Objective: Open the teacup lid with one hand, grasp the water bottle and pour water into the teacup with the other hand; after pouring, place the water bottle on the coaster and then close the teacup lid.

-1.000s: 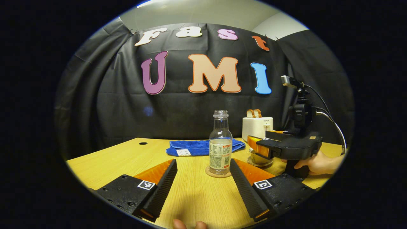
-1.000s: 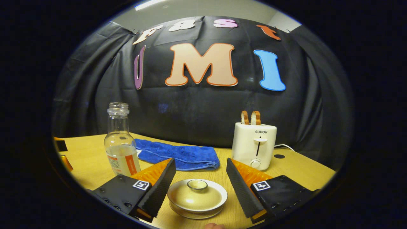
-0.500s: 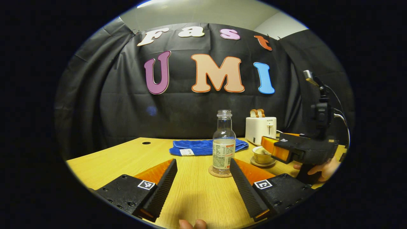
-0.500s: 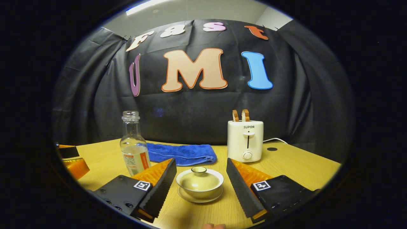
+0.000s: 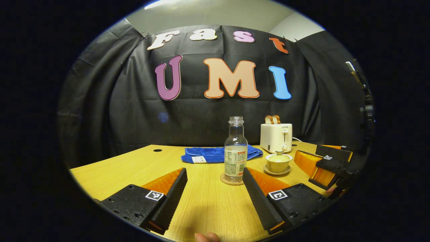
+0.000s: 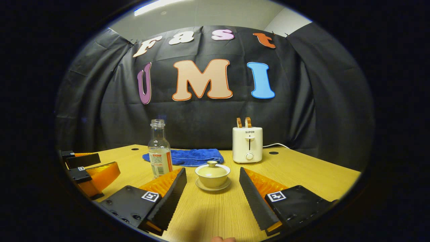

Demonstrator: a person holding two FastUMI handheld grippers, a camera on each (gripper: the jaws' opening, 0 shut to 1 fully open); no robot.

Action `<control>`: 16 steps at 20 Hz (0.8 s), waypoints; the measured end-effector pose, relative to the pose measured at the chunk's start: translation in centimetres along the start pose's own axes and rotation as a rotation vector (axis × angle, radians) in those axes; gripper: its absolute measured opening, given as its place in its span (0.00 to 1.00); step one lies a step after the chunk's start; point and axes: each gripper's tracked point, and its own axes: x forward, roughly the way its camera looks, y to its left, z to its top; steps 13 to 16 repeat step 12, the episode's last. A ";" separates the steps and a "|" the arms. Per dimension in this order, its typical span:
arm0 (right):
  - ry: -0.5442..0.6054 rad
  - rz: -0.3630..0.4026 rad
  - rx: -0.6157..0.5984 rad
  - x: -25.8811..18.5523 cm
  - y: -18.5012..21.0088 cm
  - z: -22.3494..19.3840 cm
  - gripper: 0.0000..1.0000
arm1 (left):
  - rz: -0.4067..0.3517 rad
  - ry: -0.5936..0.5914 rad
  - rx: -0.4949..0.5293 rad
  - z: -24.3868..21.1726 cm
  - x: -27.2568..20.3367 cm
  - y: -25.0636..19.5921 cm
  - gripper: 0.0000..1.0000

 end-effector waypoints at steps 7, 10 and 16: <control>0.001 0.006 -0.001 -3.7 0.2 0.0 0.96 | 0.007 0.000 0.001 -0.4 -2.4 -1.2 0.96; 0.001 0.009 0.000 -4.2 0.0 0.0 0.96 | 0.008 0.001 0.000 -0.4 -2.7 -1.3 0.96; 0.002 0.008 -0.001 -4.1 0.0 0.0 0.96 | 0.008 0.002 0.000 -0.4 -2.7 -1.3 0.97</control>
